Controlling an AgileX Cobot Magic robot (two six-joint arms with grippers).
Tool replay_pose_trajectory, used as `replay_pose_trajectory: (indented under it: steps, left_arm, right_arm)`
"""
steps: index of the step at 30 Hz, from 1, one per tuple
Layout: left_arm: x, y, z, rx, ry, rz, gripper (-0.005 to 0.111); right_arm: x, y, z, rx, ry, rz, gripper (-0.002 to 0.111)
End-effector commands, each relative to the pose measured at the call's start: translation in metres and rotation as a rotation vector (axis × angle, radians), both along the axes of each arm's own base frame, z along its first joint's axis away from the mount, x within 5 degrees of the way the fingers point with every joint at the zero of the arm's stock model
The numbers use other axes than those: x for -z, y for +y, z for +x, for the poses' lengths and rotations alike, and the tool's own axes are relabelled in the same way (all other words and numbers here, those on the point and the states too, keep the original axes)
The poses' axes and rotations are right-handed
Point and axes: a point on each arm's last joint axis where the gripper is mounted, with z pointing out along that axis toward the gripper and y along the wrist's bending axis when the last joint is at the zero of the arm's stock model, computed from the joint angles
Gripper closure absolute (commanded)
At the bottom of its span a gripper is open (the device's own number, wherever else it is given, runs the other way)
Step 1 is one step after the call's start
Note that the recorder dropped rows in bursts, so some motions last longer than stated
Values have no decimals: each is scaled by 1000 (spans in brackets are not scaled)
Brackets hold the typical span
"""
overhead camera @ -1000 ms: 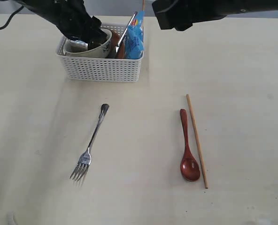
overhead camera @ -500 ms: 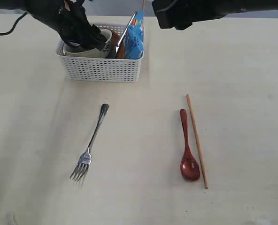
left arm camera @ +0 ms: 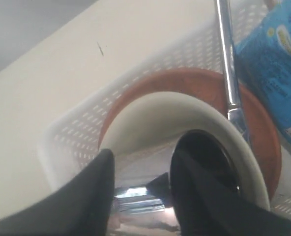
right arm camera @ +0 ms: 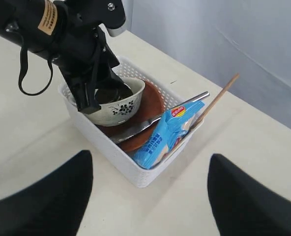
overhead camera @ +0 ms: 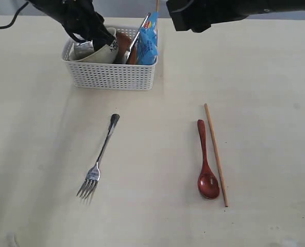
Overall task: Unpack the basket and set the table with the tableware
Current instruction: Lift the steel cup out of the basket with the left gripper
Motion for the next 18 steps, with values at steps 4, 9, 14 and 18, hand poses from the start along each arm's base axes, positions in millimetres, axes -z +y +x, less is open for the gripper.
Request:
replay_pose_trajectory:
  steps: [4,9,14,18]
  left_arm:
    - [1,12,-1,-67,64,-11,88]
    - [2,13,-2,-68,77,-7,99]
    - [2,13,-2,-71,77,-9,107]
    - [1,13,-2,-71,73,-10,107]
  right_arm:
    - [-1,-2,1,10,-10,6,46]
    - [-2,-2,1,10,-15,9,46]
    - [-2,-2,1,11,-18,11,46]
    - [-2,-2,1,12,-17,12,46]
